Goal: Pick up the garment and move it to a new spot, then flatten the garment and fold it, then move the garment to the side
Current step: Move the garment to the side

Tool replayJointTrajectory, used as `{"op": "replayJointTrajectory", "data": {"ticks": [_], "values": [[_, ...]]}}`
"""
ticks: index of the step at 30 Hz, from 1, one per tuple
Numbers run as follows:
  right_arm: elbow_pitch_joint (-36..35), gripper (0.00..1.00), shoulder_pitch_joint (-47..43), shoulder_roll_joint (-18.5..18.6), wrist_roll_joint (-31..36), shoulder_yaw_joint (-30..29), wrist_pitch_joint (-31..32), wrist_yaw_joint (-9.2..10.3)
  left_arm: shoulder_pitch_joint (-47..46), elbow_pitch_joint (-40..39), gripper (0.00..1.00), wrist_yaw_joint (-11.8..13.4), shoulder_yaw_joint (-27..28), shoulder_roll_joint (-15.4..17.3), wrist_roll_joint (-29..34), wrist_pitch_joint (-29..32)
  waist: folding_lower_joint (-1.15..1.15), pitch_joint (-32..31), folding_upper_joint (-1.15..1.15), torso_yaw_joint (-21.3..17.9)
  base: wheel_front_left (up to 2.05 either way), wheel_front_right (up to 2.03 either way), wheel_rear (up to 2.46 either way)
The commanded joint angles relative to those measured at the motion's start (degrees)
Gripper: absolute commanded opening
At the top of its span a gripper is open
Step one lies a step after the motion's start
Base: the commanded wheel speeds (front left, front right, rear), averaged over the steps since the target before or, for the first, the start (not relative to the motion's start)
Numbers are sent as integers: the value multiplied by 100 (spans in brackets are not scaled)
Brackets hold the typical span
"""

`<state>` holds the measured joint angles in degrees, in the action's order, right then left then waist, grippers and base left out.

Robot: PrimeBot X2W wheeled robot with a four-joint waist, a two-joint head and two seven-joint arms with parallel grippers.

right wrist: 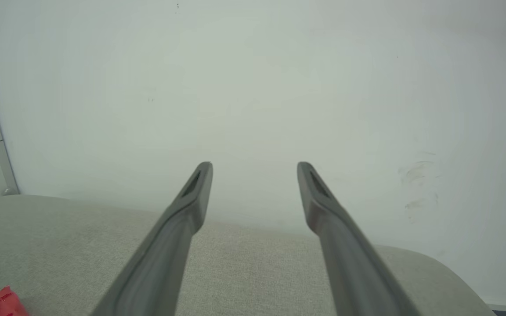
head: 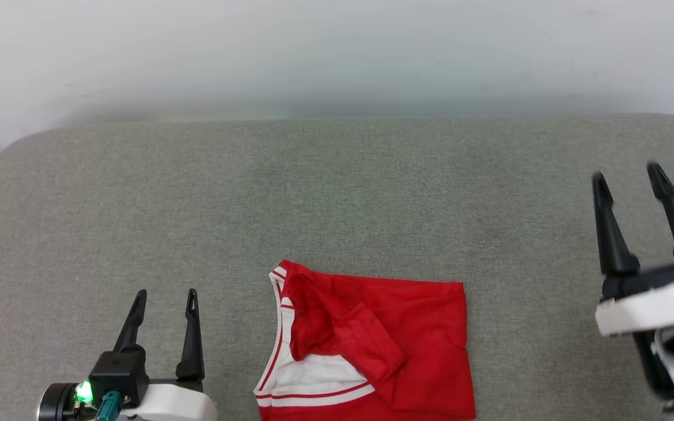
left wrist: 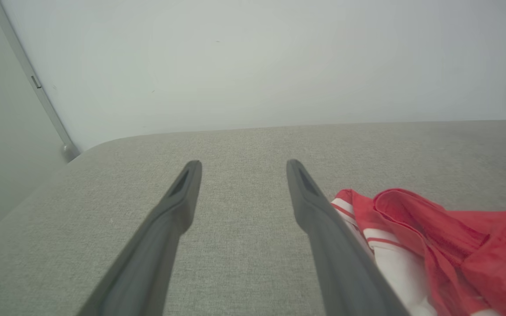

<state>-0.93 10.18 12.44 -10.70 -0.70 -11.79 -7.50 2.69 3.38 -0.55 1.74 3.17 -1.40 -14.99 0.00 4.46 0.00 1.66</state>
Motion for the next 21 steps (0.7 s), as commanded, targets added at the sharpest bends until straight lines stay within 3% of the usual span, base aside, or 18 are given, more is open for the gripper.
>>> {"op": "replayJointTrajectory", "data": {"ticks": [1, 5, 12, 17, 21], "values": [[-23, 100, 125, 93, -34, 62, 96, 2, -28, 3, 100, -21, -9, 3, -18, -26, 0, -1, 0, 8, 0, 0, 0], [-123, 100, 734, 744, -668, 684, 1280, 2, -32, -6, 100, -27, -13, -3, -15, -26, 0, 20, 0, 47, 0, 0, 0], [-162, 100, 1281, 1576, -2603, 1460, 4180, 2, -99, -37, 100, -8, -59, -14, -53, -26, 0, 166, 0, 137, 0, 0, 0], [72, 100, 1093, 1784, -3729, 1597, 5787, 2, -208, -57, 100, 13, -106, -21, -75, -26, 0, 350, 0, 223, 0, 0, 0], [218, 100, 894, 1751, -4210, 1602, 6379, 2, -324, -76, 100, 21, -172, -26, -110, -26, 0, 545, 0, 323, 0, 0, 0]]}}
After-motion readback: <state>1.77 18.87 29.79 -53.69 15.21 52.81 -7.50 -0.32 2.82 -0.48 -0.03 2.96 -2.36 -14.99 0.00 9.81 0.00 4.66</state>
